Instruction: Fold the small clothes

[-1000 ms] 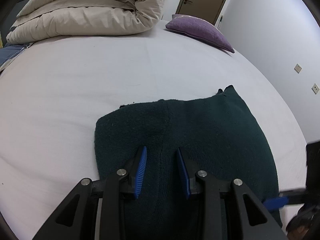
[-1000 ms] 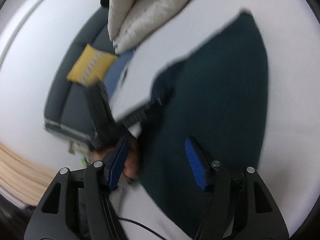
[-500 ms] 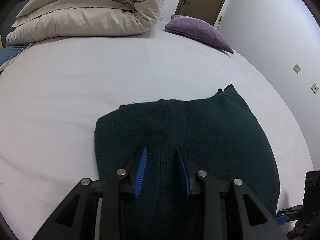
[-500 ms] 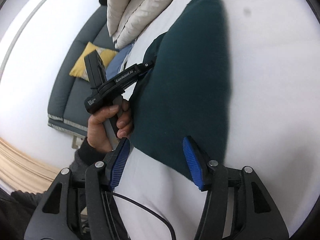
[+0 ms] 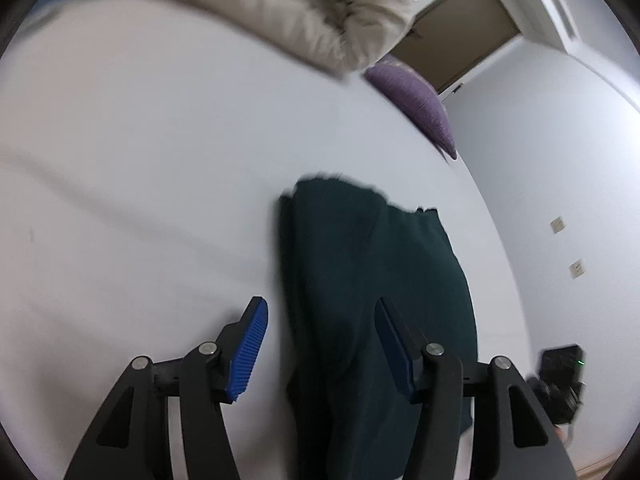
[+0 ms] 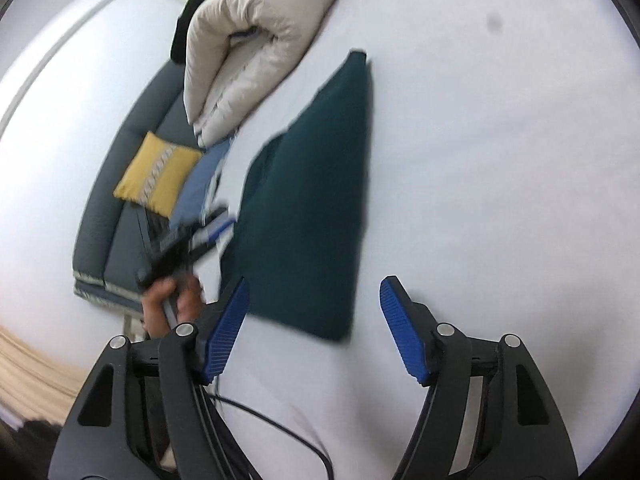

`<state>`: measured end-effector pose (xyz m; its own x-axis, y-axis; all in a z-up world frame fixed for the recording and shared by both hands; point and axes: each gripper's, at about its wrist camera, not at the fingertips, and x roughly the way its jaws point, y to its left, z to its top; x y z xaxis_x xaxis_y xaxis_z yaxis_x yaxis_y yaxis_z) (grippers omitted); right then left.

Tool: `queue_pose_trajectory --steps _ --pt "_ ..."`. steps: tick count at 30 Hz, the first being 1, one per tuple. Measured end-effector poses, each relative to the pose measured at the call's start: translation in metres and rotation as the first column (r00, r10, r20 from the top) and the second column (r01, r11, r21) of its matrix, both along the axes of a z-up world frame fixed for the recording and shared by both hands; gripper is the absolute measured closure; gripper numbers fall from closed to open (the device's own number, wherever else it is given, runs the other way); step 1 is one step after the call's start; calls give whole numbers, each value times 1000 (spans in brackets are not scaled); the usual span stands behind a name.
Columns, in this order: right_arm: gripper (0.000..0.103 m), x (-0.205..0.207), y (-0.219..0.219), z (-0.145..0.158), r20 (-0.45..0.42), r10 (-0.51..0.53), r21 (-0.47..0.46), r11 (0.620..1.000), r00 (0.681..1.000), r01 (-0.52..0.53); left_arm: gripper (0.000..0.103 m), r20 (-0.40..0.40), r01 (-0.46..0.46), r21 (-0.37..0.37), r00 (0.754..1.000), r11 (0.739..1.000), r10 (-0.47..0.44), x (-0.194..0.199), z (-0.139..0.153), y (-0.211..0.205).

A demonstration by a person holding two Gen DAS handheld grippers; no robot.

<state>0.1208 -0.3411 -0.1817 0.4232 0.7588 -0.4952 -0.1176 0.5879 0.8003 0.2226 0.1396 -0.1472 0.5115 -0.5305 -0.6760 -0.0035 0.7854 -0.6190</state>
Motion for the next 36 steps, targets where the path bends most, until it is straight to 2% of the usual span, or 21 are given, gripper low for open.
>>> queue_pose_trajectory --steps 3,9,14,16,21,24,26,30,33,36 --pt "31 23 0 -4 -29 -16 39 999 999 17 45 -66 11 -66 998 998 -15 1 -16 1" --pt "31 64 23 -23 -127 13 17 1000 992 -11 43 -124 28 -156 991 987 -47 13 -32 -7" --pt "32 82 35 -27 -143 44 42 998 989 -38 44 -146 26 -176 988 984 -52 23 -34 -6" --pt "33 87 42 -30 -159 68 16 998 985 -67 46 -145 7 -190 989 982 -35 23 -34 0" --pt "34 89 51 -31 -165 89 7 996 982 -89 46 -111 2 -113 994 994 -14 20 -25 0" --pt "34 91 57 -34 -165 94 6 996 982 -94 45 -121 41 -72 991 997 -50 26 -27 -13" --pt "34 94 61 -36 -165 95 6 995 982 -95 44 -133 75 -82 987 994 -85 34 -31 -21" --pt "34 98 68 -34 -166 101 2 995 981 -102 46 -159 67 -146 983 987 -90 49 -38 -22" --pt "35 102 70 -35 -173 100 6 995 980 -100 53 -161 71 -105 983 992 -87 53 -38 -28" --pt "43 107 81 -35 -176 97 -32 994 980 -104 64 -155 76 -73 984 994 -87 50 -36 -33"
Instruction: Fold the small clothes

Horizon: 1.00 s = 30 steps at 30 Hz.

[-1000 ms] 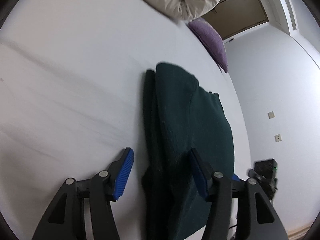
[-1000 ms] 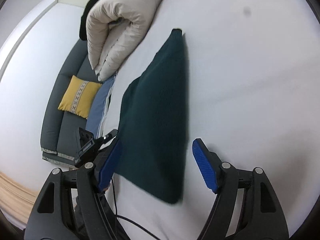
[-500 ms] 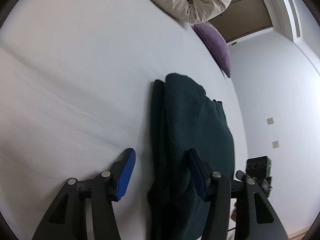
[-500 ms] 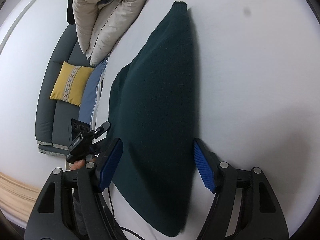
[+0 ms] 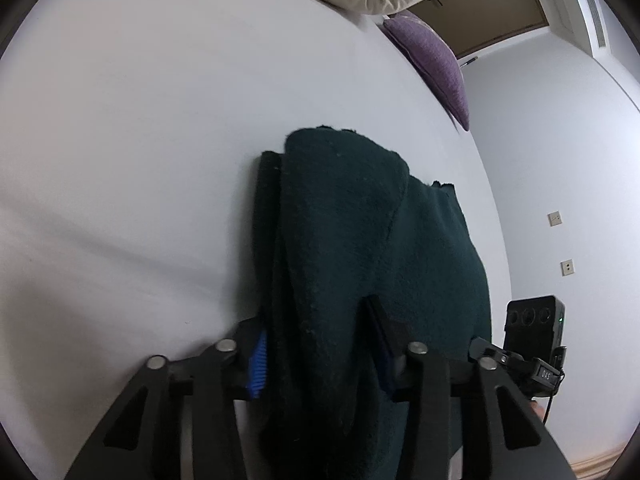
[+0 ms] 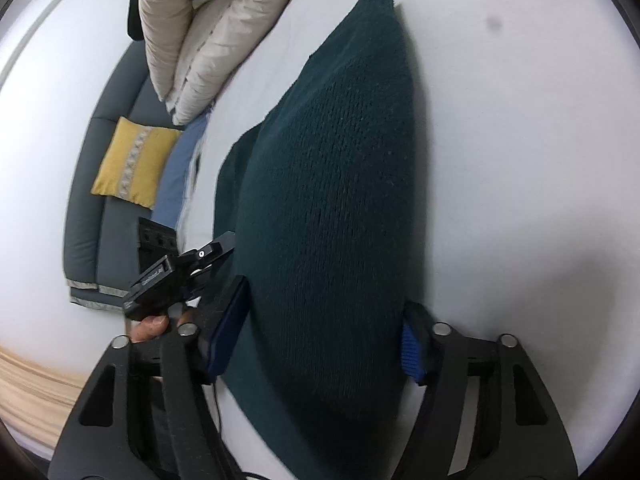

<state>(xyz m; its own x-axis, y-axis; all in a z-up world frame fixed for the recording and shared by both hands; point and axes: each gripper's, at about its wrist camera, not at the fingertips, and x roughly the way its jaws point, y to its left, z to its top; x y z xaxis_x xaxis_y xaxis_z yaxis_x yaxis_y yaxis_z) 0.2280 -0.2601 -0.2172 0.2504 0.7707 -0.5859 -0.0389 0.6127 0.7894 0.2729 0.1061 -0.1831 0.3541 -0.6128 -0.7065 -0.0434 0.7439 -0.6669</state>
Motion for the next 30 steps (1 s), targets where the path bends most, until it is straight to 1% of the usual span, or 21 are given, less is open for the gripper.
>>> queue_pose_trajectory --steps 1,2,3,5,9,11,13,15,17,18,21,25,28,30 --pt "47 0 -1 -1 3 1 -6 1000 1000 -1 69 -3 -1 -5 1000 1000 1 0 0 0" --pt "51 0 1 -1 6 -1 -19 1000 1000 1 71 -6 -5 -10 1000 1000 5 -1 1 -1" --pt "53 -2 1 -1 4 -7 -25 1000 1000 7 75 -3 -4 -5 1000 1000 4 -3 5 -2" --pt "59 -7 0 3 16 -15 -38 999 1000 16 78 12 -3 15 1000 1000 3 -8 15 -5" --pt "62 -27 0 28 63 -18 -73 997 998 23 79 58 17 10 998 1000 -18 -31 45 -13" --pt "63 -40 -1 44 85 -13 -75 997 996 20 79 93 37 29 995 999 -40 -52 63 -21" --pt "63 -61 -6 60 108 -6 -66 998 994 14 79 117 52 29 992 998 -55 -74 76 -26" --pt "63 -90 -14 76 127 -2 -51 999 992 8 79 134 65 12 989 998 -66 -99 87 -30" --pt "63 -114 -20 88 142 2 -42 999 990 4 79 154 82 16 985 997 -83 -121 96 -36" --pt "63 -134 -25 94 153 2 -36 999 988 4 79 160 91 18 983 996 -93 -134 100 -41" --pt "63 -176 -31 106 175 2 -45 999 985 6 79 169 121 42 977 992 -126 -165 103 -57" --pt "63 -231 -41 110 198 -11 -58 998 980 23 79 166 150 27 974 988 -152 -194 96 -73" --pt "63 -258 -50 104 184 -36 -40 998 982 44 79 155 158 26 975 987 -160 -201 84 -84" --pt "63 -270 -58 96 180 -43 -44 998 983 51 79 135 156 32 978 987 -159 -196 67 -90"
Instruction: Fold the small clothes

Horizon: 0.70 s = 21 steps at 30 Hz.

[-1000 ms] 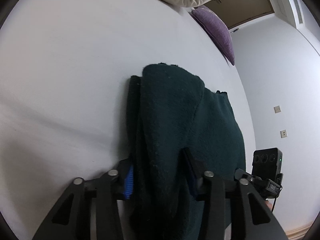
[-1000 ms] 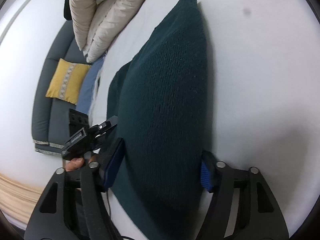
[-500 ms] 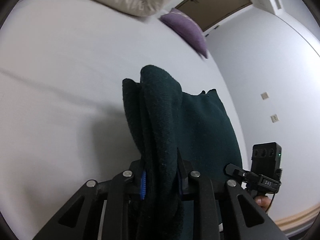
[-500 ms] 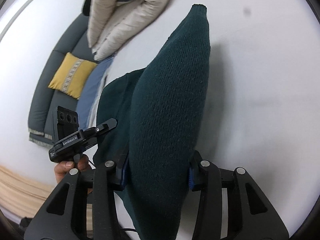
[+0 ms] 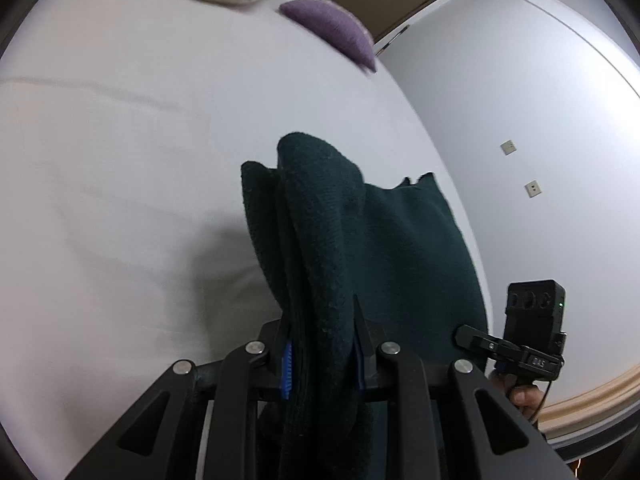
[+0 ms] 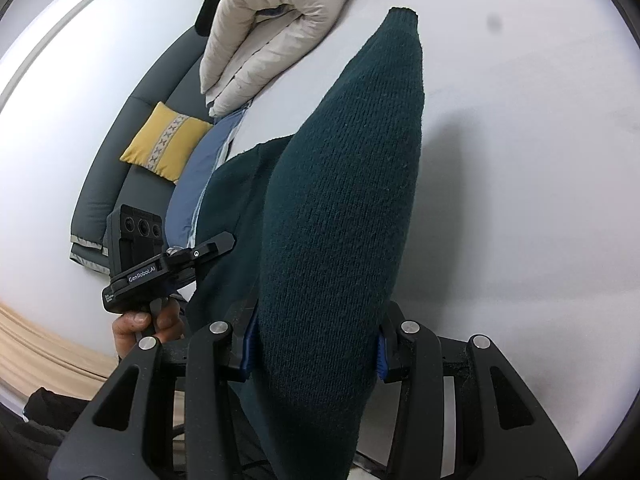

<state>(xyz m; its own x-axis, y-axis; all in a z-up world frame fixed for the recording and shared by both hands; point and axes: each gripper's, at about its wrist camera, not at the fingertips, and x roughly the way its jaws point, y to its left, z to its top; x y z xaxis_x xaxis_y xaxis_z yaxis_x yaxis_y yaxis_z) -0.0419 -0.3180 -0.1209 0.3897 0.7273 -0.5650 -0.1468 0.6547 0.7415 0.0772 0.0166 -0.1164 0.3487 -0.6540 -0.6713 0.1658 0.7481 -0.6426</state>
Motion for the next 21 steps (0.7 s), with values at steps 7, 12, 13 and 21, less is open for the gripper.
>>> queue_pose_trajectory --steps 7,12,13,21 --pt "62 0 -17 -80 -126 -55 37 998 990 60 73 -111 -60 -51 992 997 54 6 -64 3" --pt "61 -12 -23 -82 -93 -54 97 993 994 63 72 -95 -60 -39 994 997 56 0 -63 5" --pt "61 -8 -20 -81 -102 -54 97 993 993 64 72 -95 -63 -40 994 997 59 -1 -62 4" --pt "56 11 -11 -74 -118 -78 85 992 990 89 73 -70 -69 -21 995 997 67 -7 -69 15"
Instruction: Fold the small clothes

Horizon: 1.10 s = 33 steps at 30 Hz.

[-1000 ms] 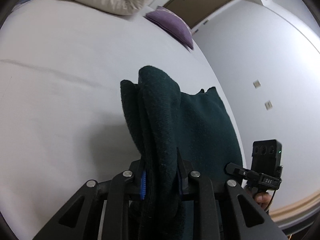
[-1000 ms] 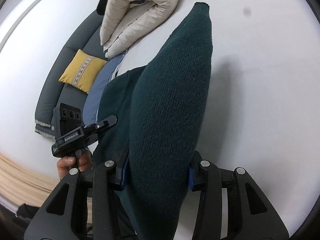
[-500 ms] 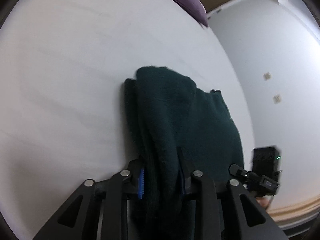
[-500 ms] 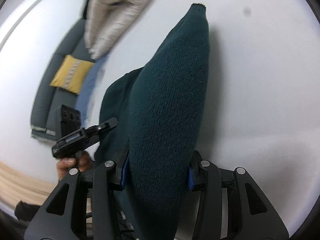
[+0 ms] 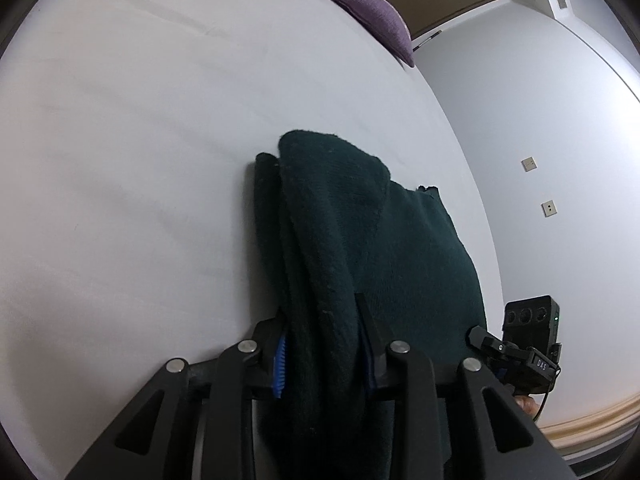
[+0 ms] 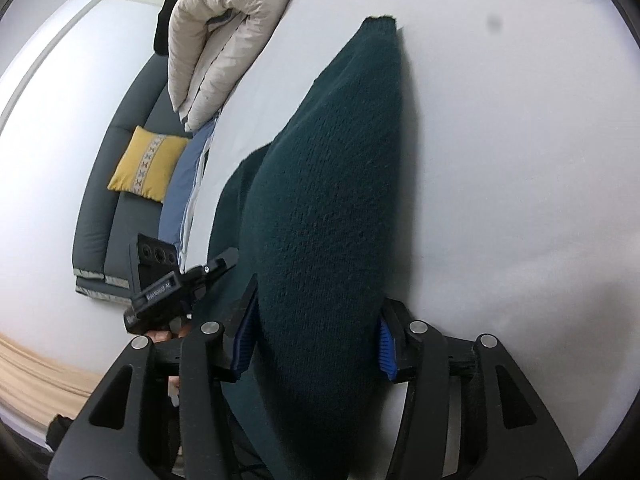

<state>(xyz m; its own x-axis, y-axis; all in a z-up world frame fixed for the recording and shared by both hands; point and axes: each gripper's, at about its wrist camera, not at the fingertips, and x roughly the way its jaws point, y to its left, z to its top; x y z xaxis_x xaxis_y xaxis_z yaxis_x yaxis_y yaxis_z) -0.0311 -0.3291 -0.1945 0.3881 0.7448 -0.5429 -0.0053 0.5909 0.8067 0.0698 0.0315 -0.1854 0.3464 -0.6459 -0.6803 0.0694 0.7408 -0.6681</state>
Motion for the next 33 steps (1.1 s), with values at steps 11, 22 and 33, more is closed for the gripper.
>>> queue_pose_trajectory --steps 11,22,33 --pt "59 14 -9 15 67 46 -120 992 997 -38 74 16 -33 -7 999 999 33 -8 -1 -1" --pt "52 -10 -38 18 89 -64 -112 991 994 73 57 203 -109 176 977 978 72 -35 60 12" --pt "16 -111 -13 161 571 -144 -468 752 808 464 0 768 -535 380 637 755 64 -156 197 -27"
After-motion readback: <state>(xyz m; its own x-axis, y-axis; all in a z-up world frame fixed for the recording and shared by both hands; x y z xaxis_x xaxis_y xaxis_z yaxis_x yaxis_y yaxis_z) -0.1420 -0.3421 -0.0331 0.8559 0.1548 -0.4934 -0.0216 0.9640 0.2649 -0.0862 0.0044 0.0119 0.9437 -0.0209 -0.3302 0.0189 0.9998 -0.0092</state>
